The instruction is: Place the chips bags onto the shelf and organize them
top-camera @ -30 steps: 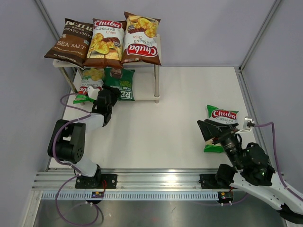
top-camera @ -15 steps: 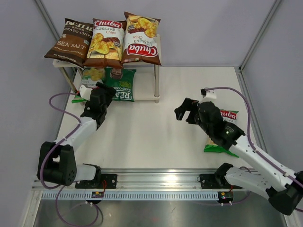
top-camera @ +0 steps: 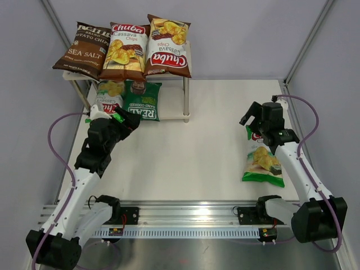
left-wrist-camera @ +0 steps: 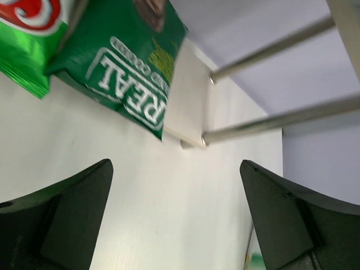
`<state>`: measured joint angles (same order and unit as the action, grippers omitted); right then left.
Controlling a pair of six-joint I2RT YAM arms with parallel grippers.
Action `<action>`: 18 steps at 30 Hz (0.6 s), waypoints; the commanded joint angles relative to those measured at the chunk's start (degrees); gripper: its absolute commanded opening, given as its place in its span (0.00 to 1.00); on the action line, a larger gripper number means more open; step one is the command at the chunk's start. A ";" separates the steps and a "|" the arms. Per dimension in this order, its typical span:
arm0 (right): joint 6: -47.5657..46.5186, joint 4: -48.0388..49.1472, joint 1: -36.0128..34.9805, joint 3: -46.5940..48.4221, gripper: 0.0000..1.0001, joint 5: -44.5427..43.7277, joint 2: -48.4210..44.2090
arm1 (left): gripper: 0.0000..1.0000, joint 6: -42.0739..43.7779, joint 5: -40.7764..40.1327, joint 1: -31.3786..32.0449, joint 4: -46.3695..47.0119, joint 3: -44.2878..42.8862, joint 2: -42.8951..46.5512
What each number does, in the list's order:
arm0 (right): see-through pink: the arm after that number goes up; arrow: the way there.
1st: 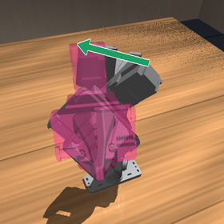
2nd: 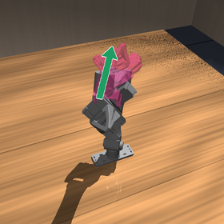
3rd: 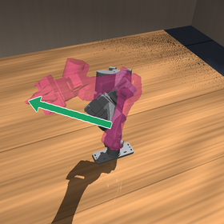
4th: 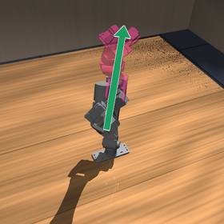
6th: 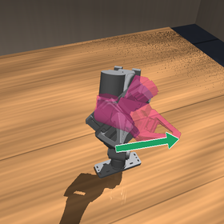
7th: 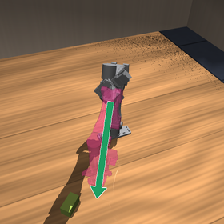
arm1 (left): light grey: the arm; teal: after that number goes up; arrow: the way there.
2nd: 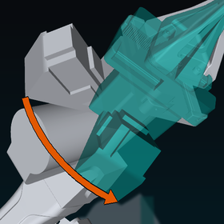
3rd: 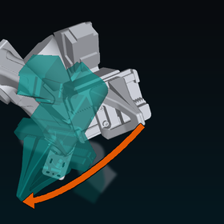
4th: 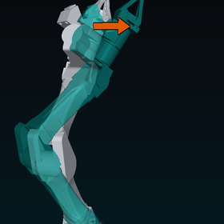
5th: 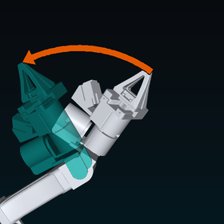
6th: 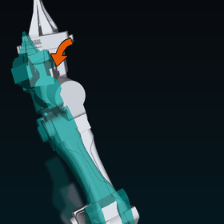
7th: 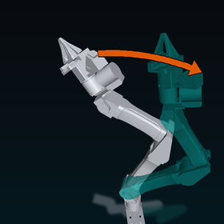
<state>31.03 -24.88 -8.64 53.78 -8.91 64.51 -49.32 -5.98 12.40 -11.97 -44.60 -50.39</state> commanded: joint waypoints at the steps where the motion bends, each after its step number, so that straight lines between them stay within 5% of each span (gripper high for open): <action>1: -2.54 -1.48 2.75 1.50 1.00 -4.97 1.05 | 0.99 6.42 12.56 1.65 -6.30 3.02 4.24; 6: -1.06 -7.11 4.50 3.27 0.99 -17.27 3.25 | 0.99 13.19 21.24 4.73 -13.77 4.61 8.99; 10: 3.23 -3.69 20.89 -0.42 0.99 -4.48 1.15 | 0.99 19.51 27.68 5.00 -20.54 3.47 12.24; 15: 6.59 2.46 31.74 -4.65 1.00 1.68 2.36 | 0.99 23.39 35.41 5.17 -25.21 1.88 17.69; 18: 6.77 3.96 36.06 -2.81 0.99 12.01 10.61 | 0.99 24.62 37.62 5.17 -25.21 1.97 20.59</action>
<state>36.18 -25.21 24.91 50.02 -8.23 69.95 -28.51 24.29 17.30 -36.45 -40.16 -32.27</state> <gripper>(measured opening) 0.993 0.988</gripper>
